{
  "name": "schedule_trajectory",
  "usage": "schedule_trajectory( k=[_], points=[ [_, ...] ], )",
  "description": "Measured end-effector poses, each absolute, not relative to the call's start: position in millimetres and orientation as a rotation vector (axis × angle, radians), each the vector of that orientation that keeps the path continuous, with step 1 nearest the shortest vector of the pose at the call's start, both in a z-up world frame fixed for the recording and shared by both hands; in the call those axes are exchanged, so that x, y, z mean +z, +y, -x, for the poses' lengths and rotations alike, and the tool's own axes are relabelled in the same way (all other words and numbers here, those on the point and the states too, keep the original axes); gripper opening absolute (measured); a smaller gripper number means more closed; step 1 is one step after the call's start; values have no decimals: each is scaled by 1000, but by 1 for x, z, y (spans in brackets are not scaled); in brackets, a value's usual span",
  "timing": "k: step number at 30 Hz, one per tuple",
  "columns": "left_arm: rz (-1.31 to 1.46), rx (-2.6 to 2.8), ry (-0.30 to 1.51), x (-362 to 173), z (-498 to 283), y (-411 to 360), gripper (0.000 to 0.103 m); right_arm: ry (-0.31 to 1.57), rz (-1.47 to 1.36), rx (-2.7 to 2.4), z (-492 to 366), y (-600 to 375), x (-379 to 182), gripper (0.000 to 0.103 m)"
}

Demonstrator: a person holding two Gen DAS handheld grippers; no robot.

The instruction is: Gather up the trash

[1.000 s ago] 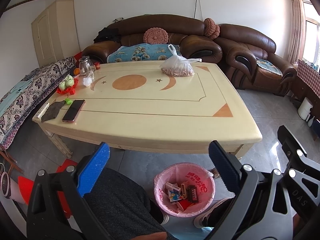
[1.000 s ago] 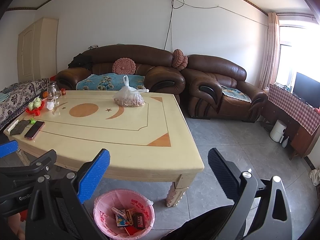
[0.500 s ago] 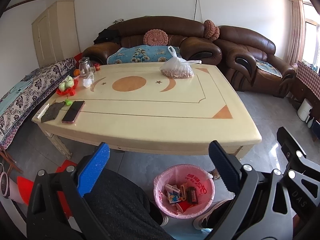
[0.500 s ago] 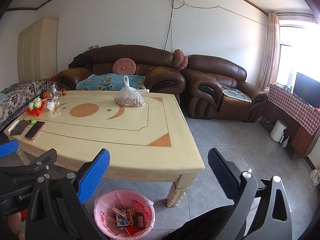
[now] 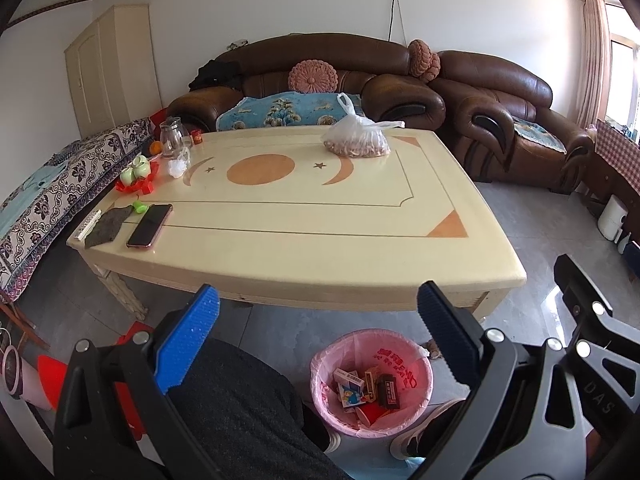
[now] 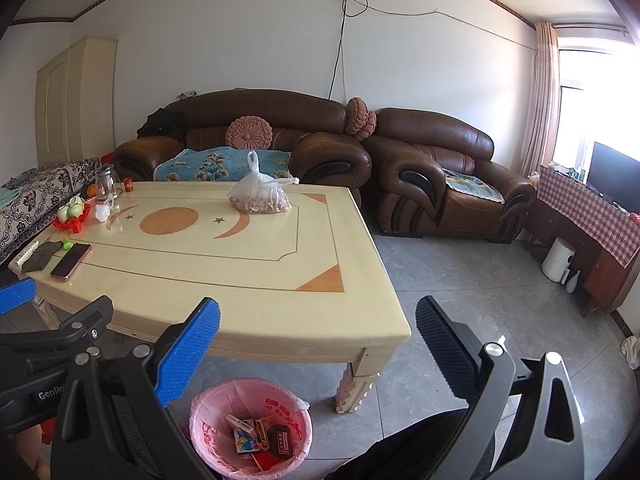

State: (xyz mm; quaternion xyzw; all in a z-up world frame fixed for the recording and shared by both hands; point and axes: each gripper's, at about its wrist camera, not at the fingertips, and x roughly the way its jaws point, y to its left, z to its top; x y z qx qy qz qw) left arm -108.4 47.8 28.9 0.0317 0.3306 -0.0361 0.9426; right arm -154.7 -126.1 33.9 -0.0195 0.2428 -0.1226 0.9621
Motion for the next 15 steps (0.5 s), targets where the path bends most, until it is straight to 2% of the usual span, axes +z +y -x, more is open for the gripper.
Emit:
schedule_trajectory(
  k=[15],
  points=[
    [-63, -65, 683, 28, 107, 48, 97, 495, 38, -248, 153, -128, 32, 96]
  ],
)
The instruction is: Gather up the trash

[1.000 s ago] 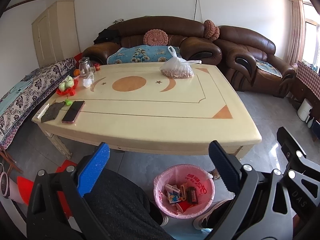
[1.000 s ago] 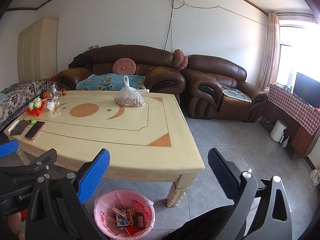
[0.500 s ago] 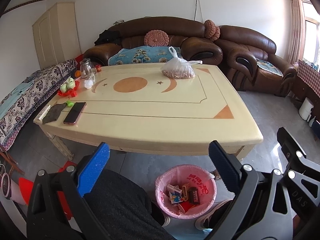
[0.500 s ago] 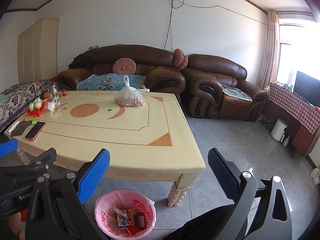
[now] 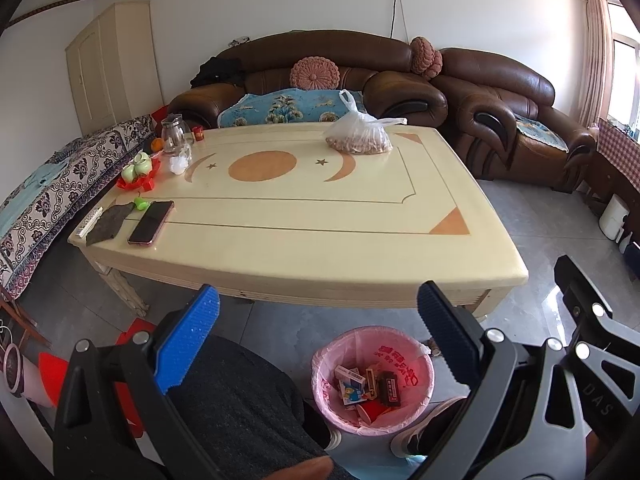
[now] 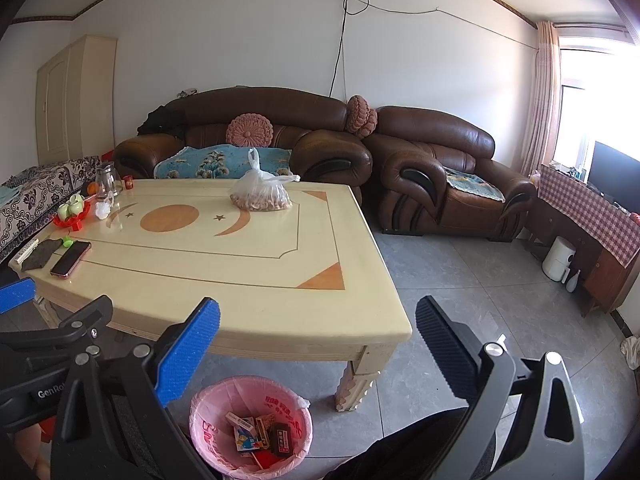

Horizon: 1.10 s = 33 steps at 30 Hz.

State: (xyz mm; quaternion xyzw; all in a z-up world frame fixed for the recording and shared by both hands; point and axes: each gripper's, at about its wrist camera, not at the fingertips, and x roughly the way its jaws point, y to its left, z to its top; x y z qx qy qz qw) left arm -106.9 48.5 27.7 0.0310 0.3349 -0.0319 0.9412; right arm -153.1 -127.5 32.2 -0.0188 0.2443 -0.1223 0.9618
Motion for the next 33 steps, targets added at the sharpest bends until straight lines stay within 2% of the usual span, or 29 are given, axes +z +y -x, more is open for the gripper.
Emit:
schedule_trajectory(
  k=[33],
  points=[
    [-65, -75, 693, 25, 106, 50, 97, 496, 38, -247, 153, -128, 32, 96]
  ],
)
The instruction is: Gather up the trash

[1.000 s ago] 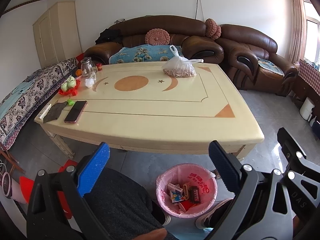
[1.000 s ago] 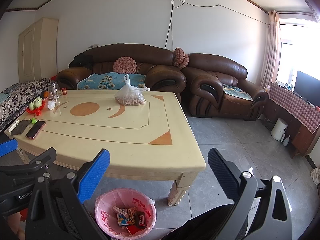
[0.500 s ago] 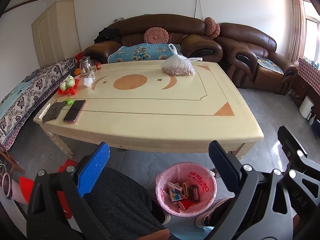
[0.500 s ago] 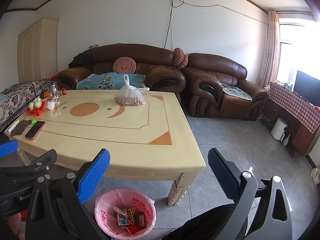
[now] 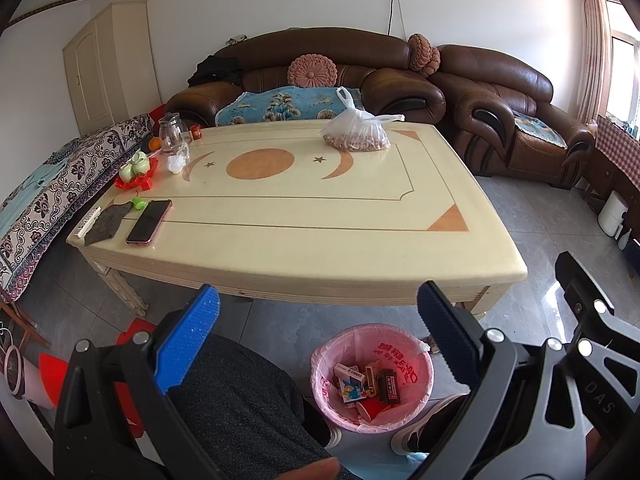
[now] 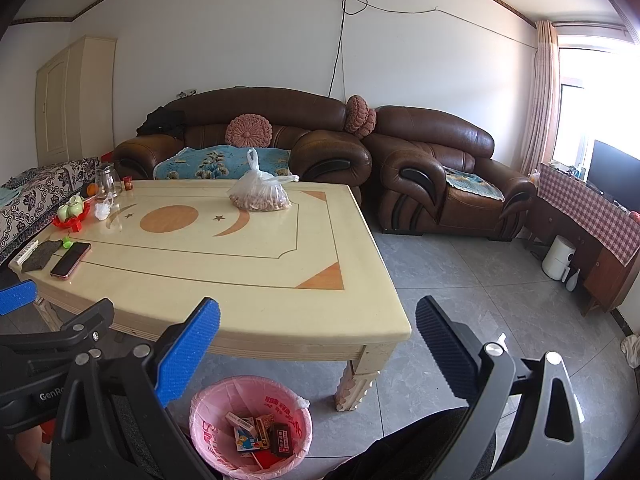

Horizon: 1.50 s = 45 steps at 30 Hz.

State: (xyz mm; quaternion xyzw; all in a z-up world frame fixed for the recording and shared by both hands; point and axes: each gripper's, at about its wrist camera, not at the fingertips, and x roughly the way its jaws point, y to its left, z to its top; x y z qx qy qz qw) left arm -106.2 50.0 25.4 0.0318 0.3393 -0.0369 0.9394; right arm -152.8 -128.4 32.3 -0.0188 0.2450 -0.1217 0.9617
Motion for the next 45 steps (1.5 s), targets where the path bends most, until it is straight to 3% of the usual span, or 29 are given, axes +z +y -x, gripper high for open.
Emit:
schedule_trajectory(
  k=[45],
  points=[
    [-11, -129, 716, 20, 96, 61, 97, 530, -30, -203, 151, -132, 20, 96]
  ],
)
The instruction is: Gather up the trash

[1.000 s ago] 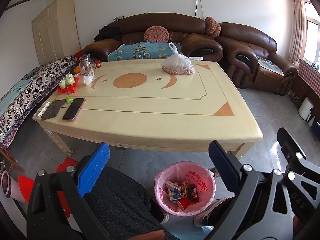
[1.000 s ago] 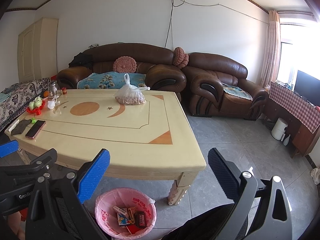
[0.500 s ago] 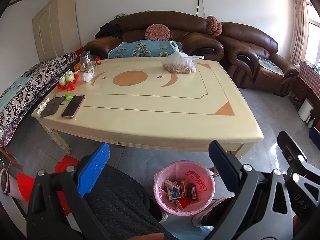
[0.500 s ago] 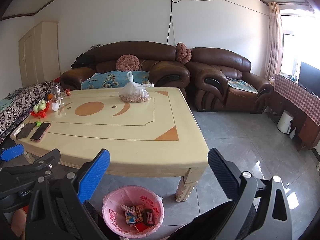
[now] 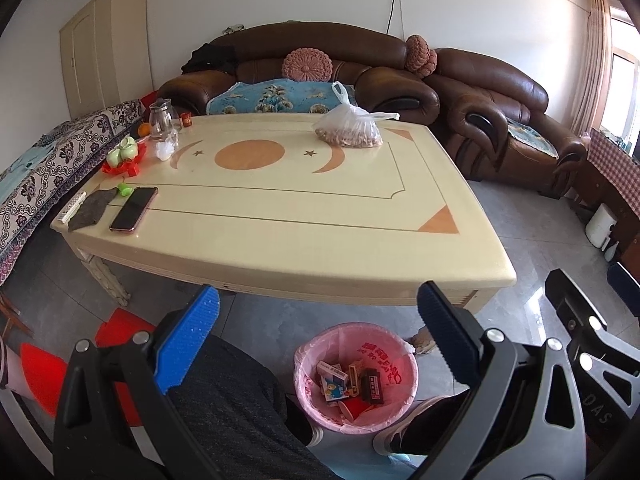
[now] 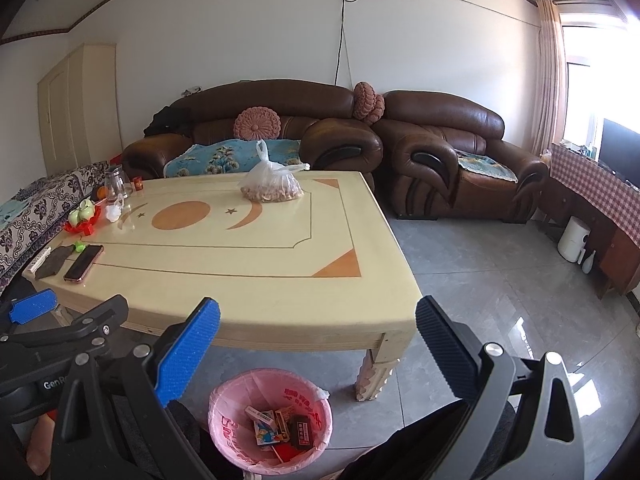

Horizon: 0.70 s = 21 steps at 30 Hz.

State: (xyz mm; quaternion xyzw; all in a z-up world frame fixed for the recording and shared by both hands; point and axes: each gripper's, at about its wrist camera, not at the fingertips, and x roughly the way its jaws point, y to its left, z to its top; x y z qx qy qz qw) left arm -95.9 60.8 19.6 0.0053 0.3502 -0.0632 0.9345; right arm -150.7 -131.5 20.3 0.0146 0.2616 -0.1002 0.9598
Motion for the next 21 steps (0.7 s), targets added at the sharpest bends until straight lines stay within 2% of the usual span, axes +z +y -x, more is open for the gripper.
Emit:
schedule_trajectory(
  k=[21],
  points=[
    [-72, -62, 709, 18, 99, 51, 97, 533, -31, -200, 152, -131, 20, 96]
  ],
)
